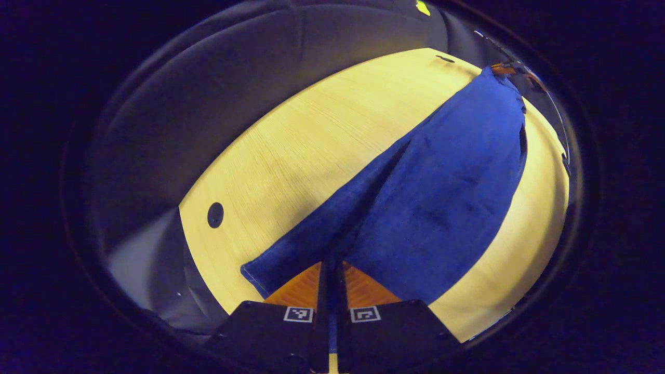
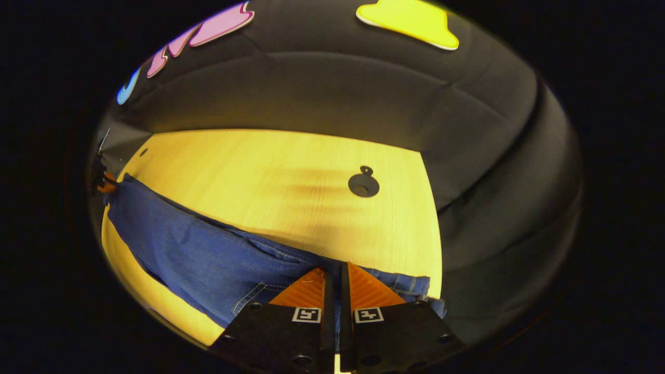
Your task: Grasp the waist and the cuffs of the jeans and fold them to make the two legs overlap; first hold the waist and fold one-third of the jeans toward the cuffs, then hold the cuffs and fold the remaining one-third in the same direction to finish folding.
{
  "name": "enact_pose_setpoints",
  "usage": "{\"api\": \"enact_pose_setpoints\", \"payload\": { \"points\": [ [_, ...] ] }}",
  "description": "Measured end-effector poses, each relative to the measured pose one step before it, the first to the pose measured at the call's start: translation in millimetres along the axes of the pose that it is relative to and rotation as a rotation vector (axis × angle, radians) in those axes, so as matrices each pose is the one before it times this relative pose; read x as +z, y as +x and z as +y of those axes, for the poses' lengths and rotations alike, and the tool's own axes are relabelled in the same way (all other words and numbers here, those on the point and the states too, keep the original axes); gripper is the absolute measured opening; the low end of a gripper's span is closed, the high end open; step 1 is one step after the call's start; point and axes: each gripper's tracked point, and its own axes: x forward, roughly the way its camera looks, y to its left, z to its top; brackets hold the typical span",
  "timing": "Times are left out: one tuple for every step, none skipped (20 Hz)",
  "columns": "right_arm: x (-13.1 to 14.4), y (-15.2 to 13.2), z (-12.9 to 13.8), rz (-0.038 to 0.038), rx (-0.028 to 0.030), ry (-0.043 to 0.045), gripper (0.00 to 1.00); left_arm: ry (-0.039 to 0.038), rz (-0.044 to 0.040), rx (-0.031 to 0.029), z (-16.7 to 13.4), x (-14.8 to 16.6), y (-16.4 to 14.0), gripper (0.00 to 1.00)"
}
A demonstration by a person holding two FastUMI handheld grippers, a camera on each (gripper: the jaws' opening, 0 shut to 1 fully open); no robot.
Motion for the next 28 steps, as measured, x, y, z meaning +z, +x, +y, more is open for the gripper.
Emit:
{"api": "enact_pose_setpoints", "payload": {
  "points": [
    [-2.58, 4.80, -1.82, 0.01003, -0.00725, 0.00117, 0.09, -0.01371, -0.02760, 0.03990, 7.00, 5.73, 6.80, 0.26],
    [-0.76, 1.05, -2.71, 0.00336, -0.00920, 0.00557, 0.08, -0.02669, -0.02188, 0.03506, 2.51, 7.13, 3.53, 0.43],
    [2.55, -1.39, 2.14, -0.01156, 0.00588, 0.02401, 0.12, -0.02468, -0.02792, 0.04129, 4.74, 6.95, -0.73, 0.59],
    [5.06, -3.24, 2.21, -0.02013, 0.01688, 0.03520, 0.18, -0.02219, -0.03952, 0.03394, 5.16, 4.45, -5.35, 0.76],
    [4.34, -3.38, -0.61, -0.01880, 0.00478, 0.03250, 0.41, -0.02724, -0.05529, 0.02593, 3.78, 9.61, -6.56, 0.92],
    [5.15, -7.28, -2.12, -0.02091, 0.01302, 0.03410, 0.48, -0.02752, -0.05705, 0.02224, 3.76, 11.81, -6.82, 0.94],
    [8.52, -8.64, 1.13, -0.03615, 0.02313, 0.04616, 0.65, -0.01829, -0.05319, 0.03387, 3.37, 9.35, -11.42, 0.95],
    [10.85, -10.52, -2.04, -0.03685, 0.00585, 0.04530, 0.81, -0.02613, -0.05365, 0.03299, 5.14, 12.66, -9.49, 0.96],
    [8.79, -14.14, -3.64, -0.04126, 0.00093, 0.04960, 0.98, -0.03496, -0.05370, 0.01108, -4.70, 11.92, -8.00, 0.97],
    [11.43, -11.74, -6.21, -0.03901, -0.01036, 0.05382, 0.97, -0.02822, -0.03709, 0.00529, -2.67, 6.37, -10.06, 0.97],
    [6.34, -9.34, -8.95, -0.03079, -0.01530, 0.06165, 0.92, -0.02797, -0.02200, 0.03525, 0.11, 13.74, -14.09, 0.98],
    [3.41, -10.99, -10.26, -0.01875, -0.02194, 0.06966, 0.92, -0.03330, -0.00920, 0.02888, -4.73, 12.60, -13.70, 0.97],
    [0.13, -10.69, -12.22, -0.01941, -0.02081, 0.06952, 0.98, -0.04747, -0.01938, 0.00086, -7.14, 9.26, -13.94, 0.98],
    [-2.61, -9.48, -15.80, -0.01839, -0.03240, 0.06784, 0.99, -0.06415, -0.04437, -0.03188, -16.13, 14.37, -14.69, 0.98],
    [-5.28, -9.49, -17.46, -0.00876, -0.02967, 0.07372, 0.99, -0.06475, -0.04521, -0.04642, -22.02, 11.96, -16.72, 0.98],
    [-9.90, -7.14, -17.17, 0.01409, -0.02608, 0.05920, 0.98, -0.06587, -0.04359, -0.04132, -20.70, 7.16, -14.24, 0.98],
    [-10.63, -5.27, -21.72, 0.01795, -0.03755, 0.06711, 0.97, -0.06227, -0.03489, -0.04509, -20.05, 1.83, -12.76, 0.98],
    [-8.55, -1.49, -16.21, 0.01519, -0.02339, 0.05964, 0.97, -0.05324, -0.03065, -0.03957, -17.59, 4.98, -12.20, 0.98],
    [-9.93, 1.79, -14.49, 0.01975, -0.02729, 0.05603, 0.97, -0.04052, -0.02800, -0.03126, -17.12, 7.02, -13.30, 0.98],
    [-8.16, 5.38, -8.74, 0.00747, -0.01433, 0.05497, 0.97, -0.02248, -0.01254, -0.02317, -10.56, 4.88, -11.28, 0.98],
    [-5.98, 5.44, -7.64, 0.01100, -0.01683, 0.04629, 0.98, -0.00993, -0.01030, -0.00550, -8.57, 4.42, -11.68, 0.98],
    [-6.76, 6.76, -6.47, 0.01845, -0.01400, 0.03911, 0.98, -0.00126, -0.00243, 0.00345, -6.08, 4.18, -9.94, 0.98],
    [-5.97, 4.99, -8.49, 0.02297, -0.02690, 0.02270, 0.98, 0.00633, 0.00601, 0.00130, -2.30, -2.67, -6.06, 0.98],
    [-5.29, 7.27, -8.53, 0.01732, -0.02295, 0.02295, 0.98, 0.01416, 0.00656, 0.00246, -1.88, -1.95, -6.14, 0.98],
    [-2.94, 7.09, -3.69, 0.00881, -0.01498, 0.02416, 0.98, 0.02149, 0.00785, 0.00273, -2.36, -3.26, -5.57, 0.98],
    [6.87, 3.83, 5.43, -0.01915, 0.01413, 0.02713, 0.98, 0.02486, 0.01266, 0.01256, 1.01, -2.47, -5.80, 0.98],
    [6.16, 5.75, 2.90, -0.01699, -0.00114, 0.02687, 0.95, 0.02687, 0.01046, 0.01383, 0.72, -3.19, -6.06, 0.98],
    [3.31, 4.71, 4.35, -0.01448, 0.00060, 0.01769, 0.87, 0.01601, 0.01081, 0.01667, 3.22, -1.50, -3.71, 0.98]
  ]
}}
